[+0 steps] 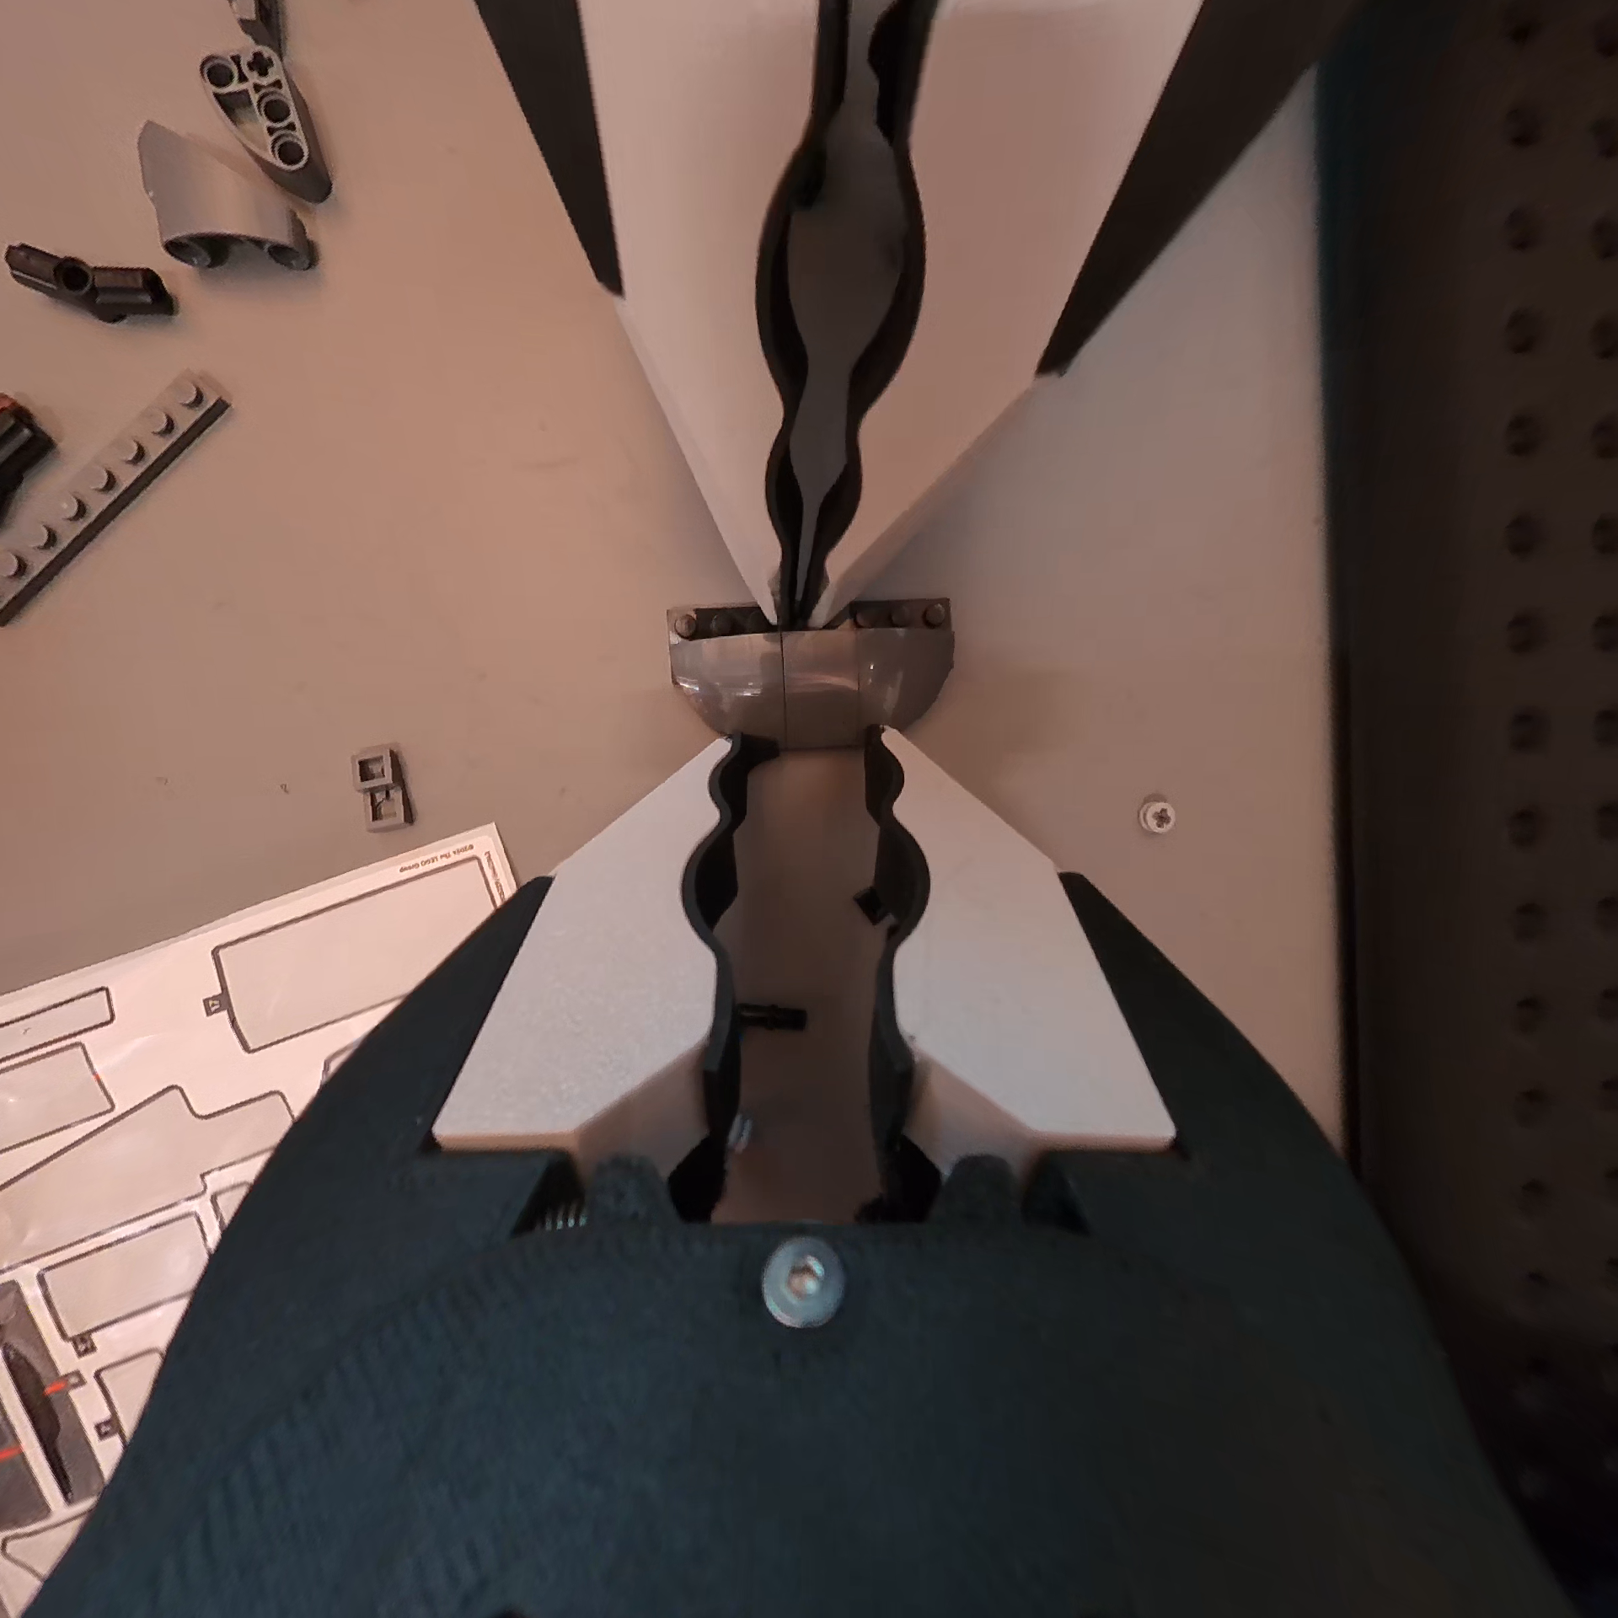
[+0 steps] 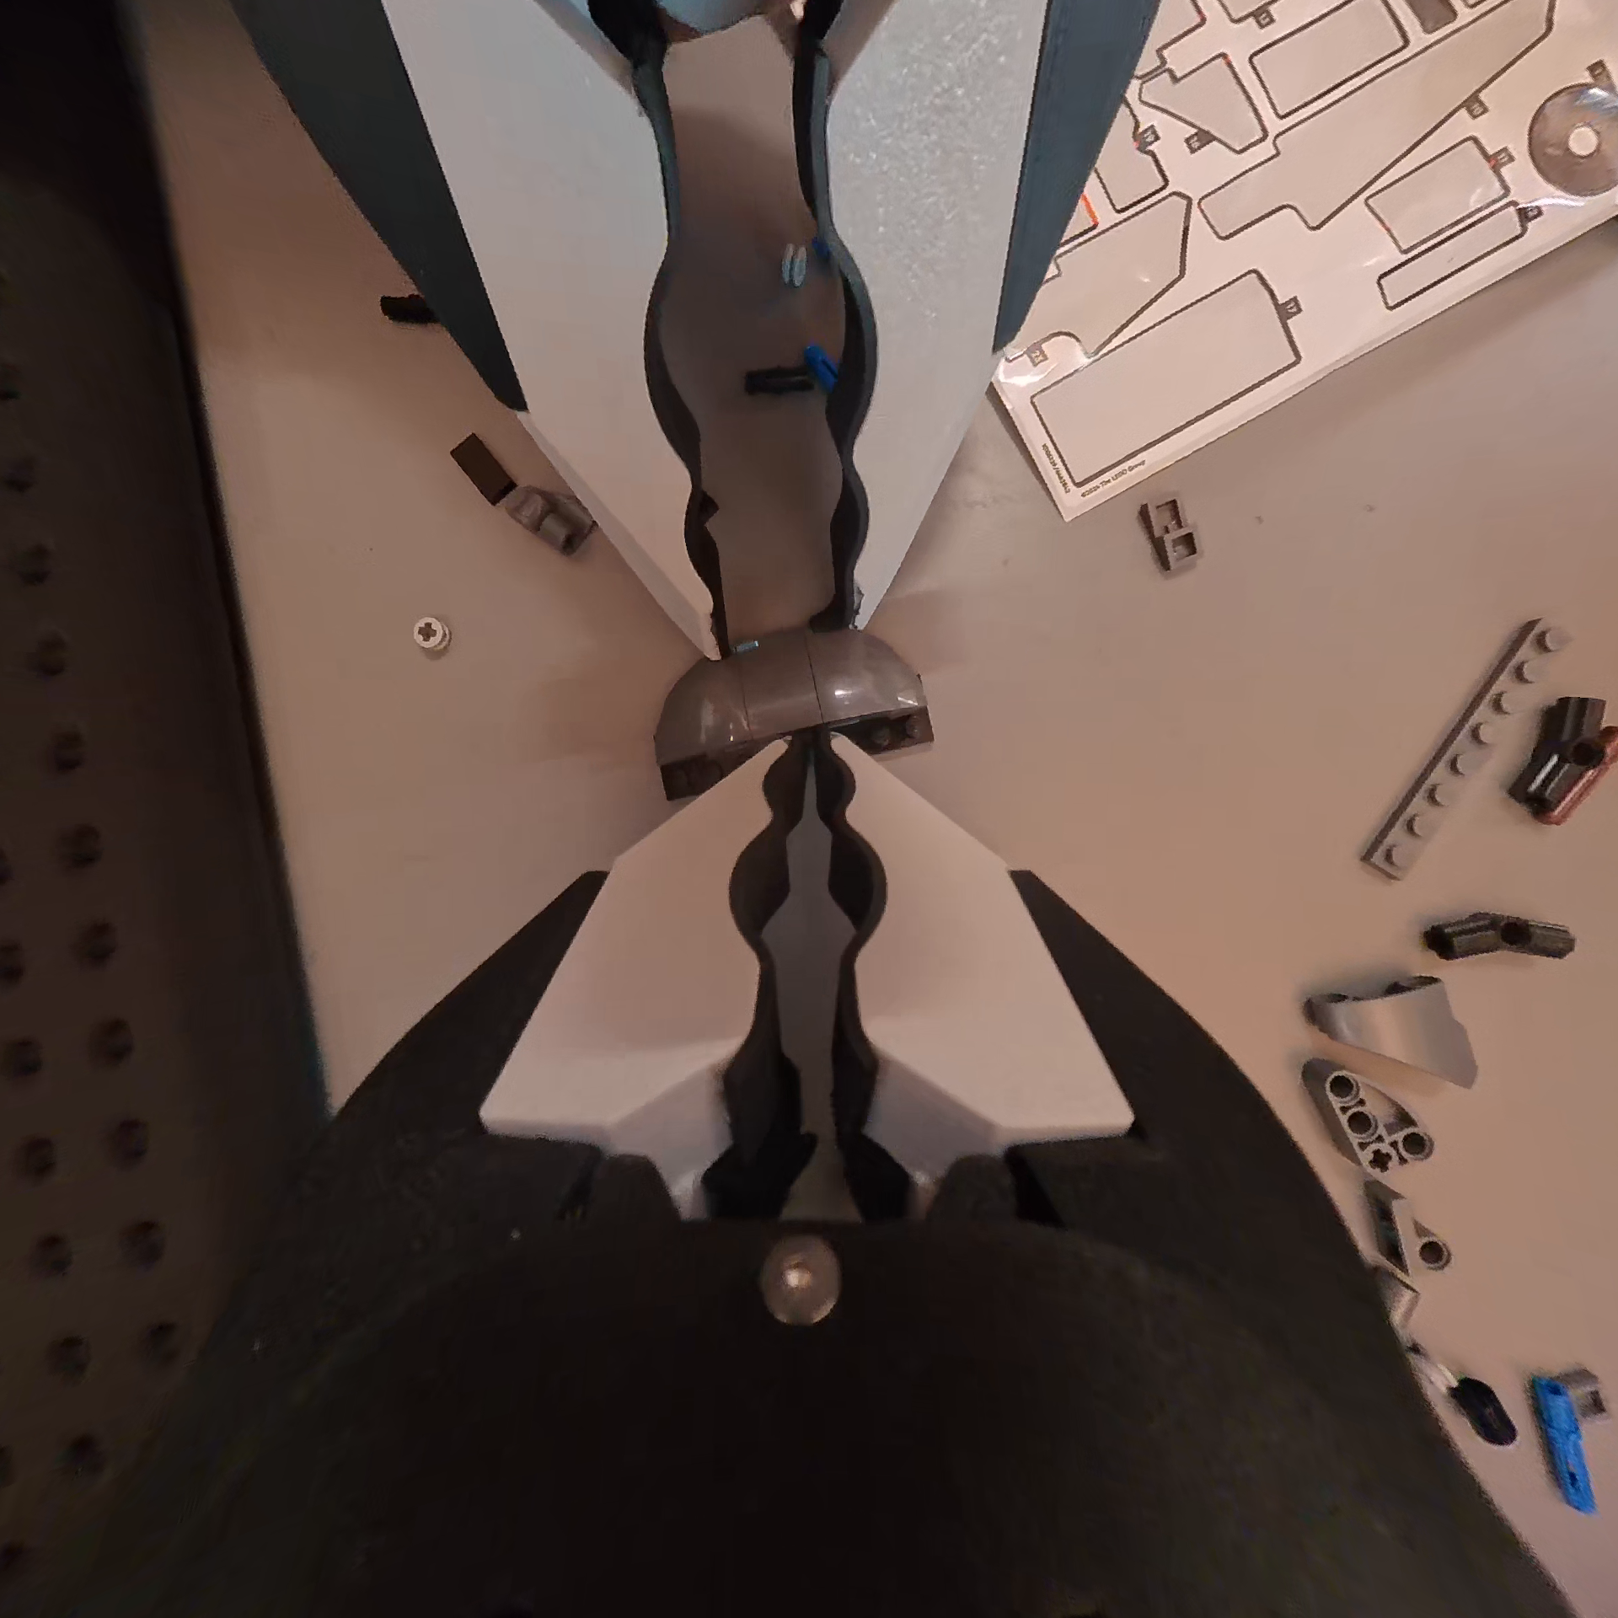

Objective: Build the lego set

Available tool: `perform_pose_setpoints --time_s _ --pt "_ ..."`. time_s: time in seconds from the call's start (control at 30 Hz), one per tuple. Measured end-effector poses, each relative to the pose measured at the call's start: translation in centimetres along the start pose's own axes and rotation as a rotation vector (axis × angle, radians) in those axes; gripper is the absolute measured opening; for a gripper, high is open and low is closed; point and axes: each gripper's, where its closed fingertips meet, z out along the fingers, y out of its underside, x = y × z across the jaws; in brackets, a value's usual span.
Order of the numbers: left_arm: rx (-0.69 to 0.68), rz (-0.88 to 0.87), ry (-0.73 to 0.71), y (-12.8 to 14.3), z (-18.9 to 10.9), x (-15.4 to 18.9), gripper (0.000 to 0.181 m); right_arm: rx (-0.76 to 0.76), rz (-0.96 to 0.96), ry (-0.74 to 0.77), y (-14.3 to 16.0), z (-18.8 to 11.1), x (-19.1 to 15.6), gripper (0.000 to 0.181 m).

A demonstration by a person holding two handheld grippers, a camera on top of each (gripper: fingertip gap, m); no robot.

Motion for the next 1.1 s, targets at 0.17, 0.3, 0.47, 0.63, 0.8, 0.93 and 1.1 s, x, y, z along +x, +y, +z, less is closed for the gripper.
perform_pose_setpoints --time_s 0.17,0.3,0.47,0.63,0.8,0.93,1.1 --pt "-0.003 0.009 -0.013 -0.1 0.1 -0.1 0.022 0.005 0.013 -0.010 0.3 -0.5 0.2 0.000" --pt "0.003 -0.001 -0.016 0.0 0.0 -0.3 0.024 0.017 0.002 -0.003 0.2 -0.7 0.3 0.000" --pt "0.025 -0.030 -0.058 0.5 -2.3 -1.0 0.028 0.057 -0.012 0.005 -0.1 -1.1 0.6 0.000" --pt "-0.008 -0.043 -0.127 2.5 -5.8 -0.5 0.029 0.070 -0.042 0.036 -0.2 -1.4 1.0 0.000" --pt "-0.068 -0.141 -0.147 7.0 -8.0 1.8 0.030 0.093 -0.058 0.059 -0.6 -2.0 1.0 0.000" --pt "-0.167 -0.230 -0.113 11.4 -7.8 4.6 0.035 0.083 -0.067 0.064 -0.6 -1.9 1.0 0.000" --pt "-0.157 -0.270 -0.123 13.8 -7.5 5.9 0.034 0.087 -0.067 0.066 -0.6 -1.9 1.0 0.000"
